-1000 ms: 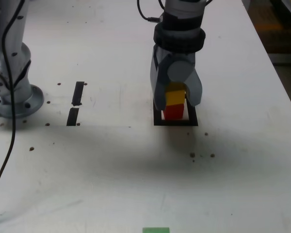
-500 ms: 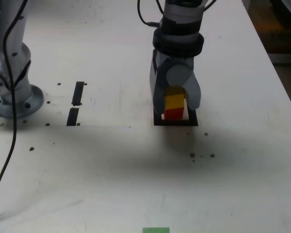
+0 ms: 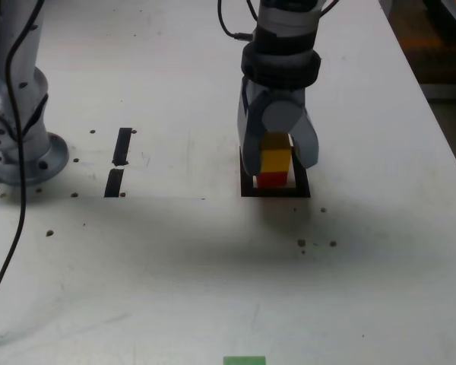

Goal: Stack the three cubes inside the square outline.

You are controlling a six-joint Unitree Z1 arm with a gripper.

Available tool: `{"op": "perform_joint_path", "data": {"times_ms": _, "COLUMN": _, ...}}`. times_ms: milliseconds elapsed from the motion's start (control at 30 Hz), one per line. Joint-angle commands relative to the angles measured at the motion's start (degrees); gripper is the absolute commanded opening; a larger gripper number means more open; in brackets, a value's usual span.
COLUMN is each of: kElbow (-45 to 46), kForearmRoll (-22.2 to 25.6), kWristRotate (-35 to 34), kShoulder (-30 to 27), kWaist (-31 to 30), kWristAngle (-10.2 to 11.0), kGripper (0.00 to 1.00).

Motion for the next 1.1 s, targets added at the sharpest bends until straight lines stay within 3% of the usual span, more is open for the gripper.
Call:
{"op": "perform_joint_path", "data": {"times_ms": 0, "kElbow": 0.1, "kForearmRoll": 0.0, "kWristRotate": 0.2, "kShoulder": -0.3, "kWaist": 0.3, "kWristAngle": 0.3, "kGripper": 0.61}}
{"op": "perform_joint_path", "data": {"times_ms": 300, "kElbow": 0.4, "kForearmRoll": 0.4, "kWristRotate": 0.1, "kShoulder": -2.2, "kWaist": 0.5, "kWristAngle": 1.7, "kGripper": 0.72}}
{"op": "perform_joint_path", "data": {"times_ms": 600, "kElbow": 0.1, "kForearmRoll": 3.1, "kWristRotate": -2.3, "kShoulder": -7.4, "kWaist": -0.3, "kWristAngle": 6.3, "kGripper": 0.79}}
{"op": "perform_joint_path", "data": {"times_ms": 833, "kElbow": 0.0, "kForearmRoll": 5.5, "kWristRotate": -7.2, "kShoulder": -13.1, "kWaist": -5.4, "kWristAngle": 8.8, "kGripper": 0.87}}
{"op": "perform_joint_path", "data": {"times_ms": 1067, "kElbow": -0.4, "kForearmRoll": 4.5, "kWristRotate": -14.5, "kShoulder": -15.2, "kWaist": -13.3, "kWristAngle": 13.0, "kGripper": 0.98}}
